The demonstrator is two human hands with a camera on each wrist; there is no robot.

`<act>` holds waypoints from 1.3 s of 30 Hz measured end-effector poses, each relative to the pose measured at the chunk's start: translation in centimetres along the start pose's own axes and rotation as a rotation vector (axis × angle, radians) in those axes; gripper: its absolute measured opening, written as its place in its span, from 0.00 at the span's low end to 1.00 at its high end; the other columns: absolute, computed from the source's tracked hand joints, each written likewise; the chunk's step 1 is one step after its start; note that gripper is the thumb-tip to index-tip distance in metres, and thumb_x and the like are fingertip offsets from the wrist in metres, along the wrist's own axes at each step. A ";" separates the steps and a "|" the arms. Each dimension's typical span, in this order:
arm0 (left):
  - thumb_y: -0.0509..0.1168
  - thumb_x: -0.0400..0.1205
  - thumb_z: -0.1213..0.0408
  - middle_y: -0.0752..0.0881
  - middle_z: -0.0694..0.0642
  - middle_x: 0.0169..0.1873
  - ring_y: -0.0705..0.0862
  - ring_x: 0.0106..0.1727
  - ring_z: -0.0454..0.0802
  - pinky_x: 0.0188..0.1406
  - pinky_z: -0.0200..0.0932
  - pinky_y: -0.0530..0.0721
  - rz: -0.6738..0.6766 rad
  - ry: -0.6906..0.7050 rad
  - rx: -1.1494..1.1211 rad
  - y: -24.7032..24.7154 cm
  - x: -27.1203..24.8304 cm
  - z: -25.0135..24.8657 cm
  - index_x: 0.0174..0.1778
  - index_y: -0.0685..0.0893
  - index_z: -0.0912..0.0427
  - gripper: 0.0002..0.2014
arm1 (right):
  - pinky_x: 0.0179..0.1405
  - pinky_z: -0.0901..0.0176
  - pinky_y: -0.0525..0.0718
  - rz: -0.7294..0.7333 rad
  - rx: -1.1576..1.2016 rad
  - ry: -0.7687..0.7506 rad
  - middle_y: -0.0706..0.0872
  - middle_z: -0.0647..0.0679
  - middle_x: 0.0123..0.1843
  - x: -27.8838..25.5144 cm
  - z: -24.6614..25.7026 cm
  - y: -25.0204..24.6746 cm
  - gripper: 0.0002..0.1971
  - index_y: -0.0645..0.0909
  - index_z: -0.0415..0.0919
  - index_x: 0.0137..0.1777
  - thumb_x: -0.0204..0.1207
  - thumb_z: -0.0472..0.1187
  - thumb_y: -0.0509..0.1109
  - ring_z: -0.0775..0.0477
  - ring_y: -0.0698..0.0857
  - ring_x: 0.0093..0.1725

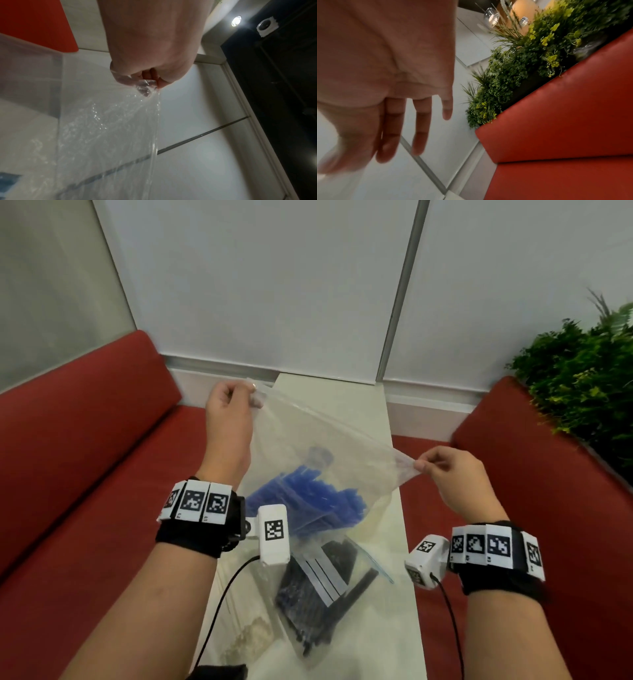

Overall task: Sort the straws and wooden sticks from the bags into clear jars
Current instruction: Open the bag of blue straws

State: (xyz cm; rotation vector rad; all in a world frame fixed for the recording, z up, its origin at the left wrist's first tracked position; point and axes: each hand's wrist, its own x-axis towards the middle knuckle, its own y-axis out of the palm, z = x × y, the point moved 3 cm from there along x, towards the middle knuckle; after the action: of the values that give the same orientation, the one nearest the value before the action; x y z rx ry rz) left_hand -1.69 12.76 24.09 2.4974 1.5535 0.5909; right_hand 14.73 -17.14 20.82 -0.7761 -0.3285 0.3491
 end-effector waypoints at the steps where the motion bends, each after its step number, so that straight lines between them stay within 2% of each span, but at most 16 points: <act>1: 0.64 0.82 0.69 0.82 0.43 0.27 0.79 0.33 0.39 0.46 0.38 0.78 -0.004 0.000 -0.009 0.0 -0.1 0.3 0.40 0.80 0.55 0.06 | 0.47 0.54 0.78 0.035 0.000 0.005 0.89 0.52 0.41 0.1 -0.7 -0.2 0.06 0.87 0.50 0.40 0.78 0.44 0.77 0.46 0.86 0.48; 4: 0.63 0.86 0.65 0.81 0.49 0.32 0.79 0.35 0.42 0.50 0.42 0.77 0.044 -0.019 -0.035 0.6 -0.9 1.4 0.45 0.80 0.57 0.04 | 0.42 0.57 0.79 0.231 -0.100 0.018 0.89 0.52 0.41 0.3 -1.5 0.0 0.05 0.89 0.48 0.41 0.78 0.44 0.78 0.46 0.86 0.47; 6: 0.62 0.87 0.65 0.81 0.49 0.35 0.80 0.34 0.40 0.49 0.42 0.76 0.105 -0.021 -0.034 1.0 -1.3 1.8 0.47 0.82 0.55 0.05 | 0.55 0.53 0.84 0.385 -0.099 -0.025 0.91 0.52 0.48 0.3 -0.7 0.3 0.01 0.89 0.52 0.46 0.77 0.46 0.79 0.48 0.88 0.53; 8: 0.62 0.87 0.63 0.81 0.47 0.36 0.81 0.34 0.38 0.45 0.39 0.76 0.201 -0.014 -0.018 1.3 -1.5 1.8 0.46 0.83 0.52 0.06 | 0.62 0.57 0.83 0.455 0.029 -0.128 0.90 0.56 0.57 0.2 1.5 0.7 0.10 0.88 0.57 0.58 0.78 0.51 0.77 0.55 0.88 0.57; 11: 0.63 0.85 0.61 0.82 0.46 0.35 0.82 0.33 0.38 0.43 0.41 0.73 0.314 -0.029 -0.010 1.9 -1.4 1.5 0.44 0.83 0.51 0.06 | 0.47 0.76 0.81 0.476 0.159 -0.259 0.91 0.59 0.54 0.0 5.7 2.5 0.14 0.85 0.59 0.65 0.80 0.54 0.74 0.62 0.90 0.49; 14: 0.63 0.86 0.61 0.83 0.47 0.38 0.82 0.36 0.39 0.47 0.45 0.74 0.329 -0.028 0.053 1.9 -1.3 1.2 0.46 0.83 0.51 0.06 | 0.35 0.65 0.83 0.471 0.257 -0.281 0.93 0.49 0.42 -0.4 7.8 4.9 0.06 0.90 0.44 0.55 0.81 0.40 0.75 0.54 0.89 0.37; 16: 0.64 0.85 0.56 0.84 0.49 0.47 0.82 0.43 0.43 0.53 0.48 0.78 0.255 0.068 0.338 1.3 -1.4 0.7 0.51 0.81 0.52 0.05 | 0.30 0.61 0.82 0.421 0.405 -0.222 0.90 0.43 0.35 -0.5 7.8 5.9 0.02 0.90 0.35 0.47 0.78 0.33 0.76 0.50 0.86 0.31; 19: 0.65 0.79 0.37 0.81 0.56 0.52 0.82 0.52 0.56 0.55 0.53 0.80 0.136 0.271 0.973 0.2 -2.2 -0.6 0.54 0.77 0.60 0.27 | 0.25 0.63 0.80 0.409 0.615 -0.114 0.87 0.42 0.30 -1.0 7.7 7.3 0.03 0.87 0.31 0.43 0.74 0.30 0.79 0.51 0.83 0.26; 20: 0.61 0.75 0.28 0.84 0.59 0.47 0.85 0.49 0.59 0.49 0.52 0.82 0.215 0.176 1.111 0.3 -2.6 -0.9 0.50 0.79 0.64 0.36 | 0.25 0.63 0.79 0.417 0.646 -0.100 0.86 0.43 0.29 -1.2 7.9 8.0 0.04 0.86 0.31 0.43 0.74 0.30 0.79 0.51 0.83 0.25; 22: 0.55 0.69 0.20 0.90 0.61 0.33 0.91 0.37 0.60 0.40 0.49 0.89 0.555 -0.260 1.119 0.6 -4.1 -0.1 0.44 0.83 0.69 0.47 | 0.26 0.62 0.80 0.447 0.706 -0.083 0.85 0.43 0.29 -1.8 8.3 9.4 0.06 0.84 0.29 0.45 0.74 0.29 0.79 0.48 0.82 0.27; 24: 0.60 0.75 0.27 0.91 0.64 0.31 0.92 0.33 0.60 0.41 0.49 0.92 0.793 -0.528 0.950 0.9 -5.9 1.0 0.45 0.86 0.70 0.41 | 0.31 0.60 0.81 0.524 0.740 -0.076 0.88 0.38 0.34 -2.4 8.9 10.5 0.07 0.83 0.26 0.50 0.75 0.27 0.77 0.47 0.84 0.31; 27: 0.65 0.84 0.48 0.92 0.66 0.36 0.93 0.40 0.61 0.48 0.48 0.91 0.855 -0.532 0.790 0.8 -6.7 2.0 0.47 0.87 0.73 0.25 | 0.41 0.51 0.83 0.699 0.750 -0.015 0.89 0.28 0.44 -3.2 8.9 11.4 0.10 0.83 0.35 0.50 0.73 0.30 0.79 0.39 0.87 0.41; 30: 0.64 0.87 0.63 0.91 0.68 0.44 0.91 0.50 0.63 0.53 0.48 0.90 0.951 -0.644 0.624 0.2 -6.5 1.9 0.53 0.84 0.77 0.16 | 0.48 0.50 0.85 0.823 0.746 0.048 0.90 0.37 0.42 -3.1 8.1 11.2 0.16 0.84 0.37 0.55 0.73 0.44 0.82 0.41 0.88 0.43; 33: 0.63 0.87 0.61 0.90 0.70 0.48 0.91 0.53 0.63 0.56 0.50 0.89 0.960 -0.704 0.512 0.1 -6.6 1.4 0.56 0.85 0.77 0.18 | 0.48 0.54 0.89 0.884 0.805 0.085 0.91 0.38 0.48 -2.7 7.7 10.7 0.10 0.85 0.32 0.59 0.82 0.38 0.72 0.44 0.91 0.43; 35: 0.63 0.87 0.54 0.90 0.73 0.48 0.91 0.51 0.65 0.55 0.51 0.89 0.927 -0.710 0.491 0.4 -6.7 1.3 0.56 0.85 0.77 0.24 | 0.51 0.51 0.90 0.865 0.803 0.089 0.92 0.36 0.47 -2.5 7.7 10.7 0.06 0.87 0.32 0.55 0.80 0.31 0.73 0.42 0.92 0.44; 39: 0.59 0.86 0.69 0.88 0.78 0.49 0.90 0.51 0.69 0.56 0.54 0.89 0.917 -0.725 0.490 0.5 -6.7 1.5 0.58 0.81 0.82 0.16 | 0.48 0.53 0.92 0.853 0.758 0.090 0.92 0.35 0.43 -2.8 8.0 10.9 0.03 0.89 0.35 0.46 0.74 0.29 0.78 0.42 0.92 0.42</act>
State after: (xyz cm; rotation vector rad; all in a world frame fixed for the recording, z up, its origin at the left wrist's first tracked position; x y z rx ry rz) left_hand -3.28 6.69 21.18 3.1425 0.2632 -0.6804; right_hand 6.92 -6.15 17.87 -0.1359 0.2475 1.1577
